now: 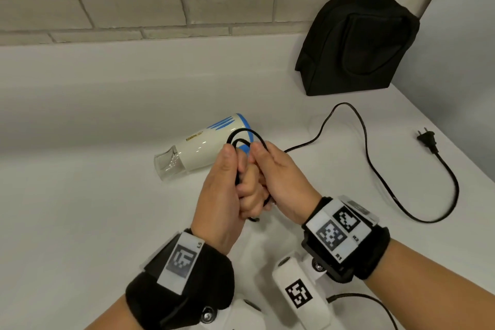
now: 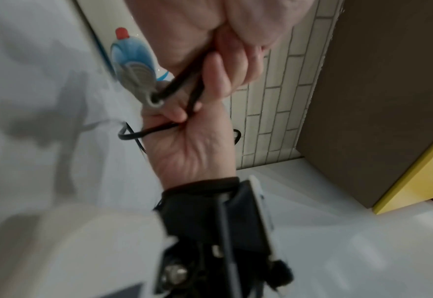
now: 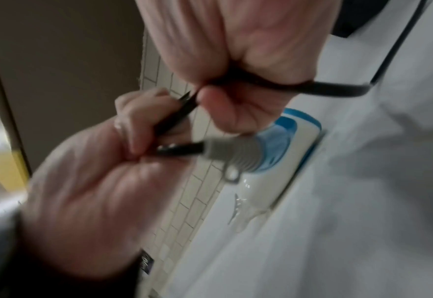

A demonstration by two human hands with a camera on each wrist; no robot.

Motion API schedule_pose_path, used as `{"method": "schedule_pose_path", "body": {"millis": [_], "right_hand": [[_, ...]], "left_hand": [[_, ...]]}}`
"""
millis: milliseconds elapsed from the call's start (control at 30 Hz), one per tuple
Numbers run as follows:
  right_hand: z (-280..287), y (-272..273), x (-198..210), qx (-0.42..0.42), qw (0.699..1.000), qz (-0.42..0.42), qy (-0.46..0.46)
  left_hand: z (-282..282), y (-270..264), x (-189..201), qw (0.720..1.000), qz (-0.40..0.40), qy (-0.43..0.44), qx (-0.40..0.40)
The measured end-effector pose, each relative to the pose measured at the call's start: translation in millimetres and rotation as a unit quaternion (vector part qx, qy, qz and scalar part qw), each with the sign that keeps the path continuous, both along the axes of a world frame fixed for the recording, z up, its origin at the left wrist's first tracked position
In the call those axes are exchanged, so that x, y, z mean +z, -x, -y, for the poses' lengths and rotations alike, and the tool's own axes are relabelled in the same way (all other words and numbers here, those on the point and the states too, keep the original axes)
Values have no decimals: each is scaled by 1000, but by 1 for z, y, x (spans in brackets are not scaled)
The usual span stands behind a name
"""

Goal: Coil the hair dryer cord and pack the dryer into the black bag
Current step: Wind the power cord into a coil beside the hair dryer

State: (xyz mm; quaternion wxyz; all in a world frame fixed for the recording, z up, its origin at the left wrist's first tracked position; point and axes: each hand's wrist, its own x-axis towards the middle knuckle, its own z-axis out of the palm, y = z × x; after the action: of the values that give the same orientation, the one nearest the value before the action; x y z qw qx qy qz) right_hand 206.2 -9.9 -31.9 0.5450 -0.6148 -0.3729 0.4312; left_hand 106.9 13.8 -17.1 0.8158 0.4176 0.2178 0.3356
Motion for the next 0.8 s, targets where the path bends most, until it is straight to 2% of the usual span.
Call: {"method": "schedule_pose_path", "body": {"millis": [67, 167, 367, 433, 533, 567, 633, 700, 733, 800], "right_hand": [[4, -5, -1, 58, 992, 107, 18], [18, -24, 0, 99, 955, 278, 42], [32, -59, 4, 73, 900, 429, 25], [29, -58, 8, 79, 860, 503, 42], [27, -42, 10, 130, 747, 643, 112], [26, -32, 10, 144, 719, 669, 119], [26, -11, 18, 169, 703, 687, 73], [26, 1, 27, 180, 699, 691, 27], [27, 2, 27, 200, 701, 684, 38], [35, 0, 24, 239, 724, 645, 50]], "left_hand": [[-1, 1, 6, 1000, -15, 8, 25], [-6, 6, 14, 997, -17, 24, 65], [-21, 17, 28, 994, 1, 39, 99], [-24, 19, 30, 995, 6, 36, 94], [-23, 13, 33, 997, -5, 6, 78], [-21, 9, 33, 997, -18, -19, 70], [-16, 1, 30, 990, -72, -107, 52], [-10, -6, 23, 962, -146, -228, 37], [-9, -8, 20, 945, -176, -275, 33], [-11, -9, 14, 920, -215, -327, 26]]}}
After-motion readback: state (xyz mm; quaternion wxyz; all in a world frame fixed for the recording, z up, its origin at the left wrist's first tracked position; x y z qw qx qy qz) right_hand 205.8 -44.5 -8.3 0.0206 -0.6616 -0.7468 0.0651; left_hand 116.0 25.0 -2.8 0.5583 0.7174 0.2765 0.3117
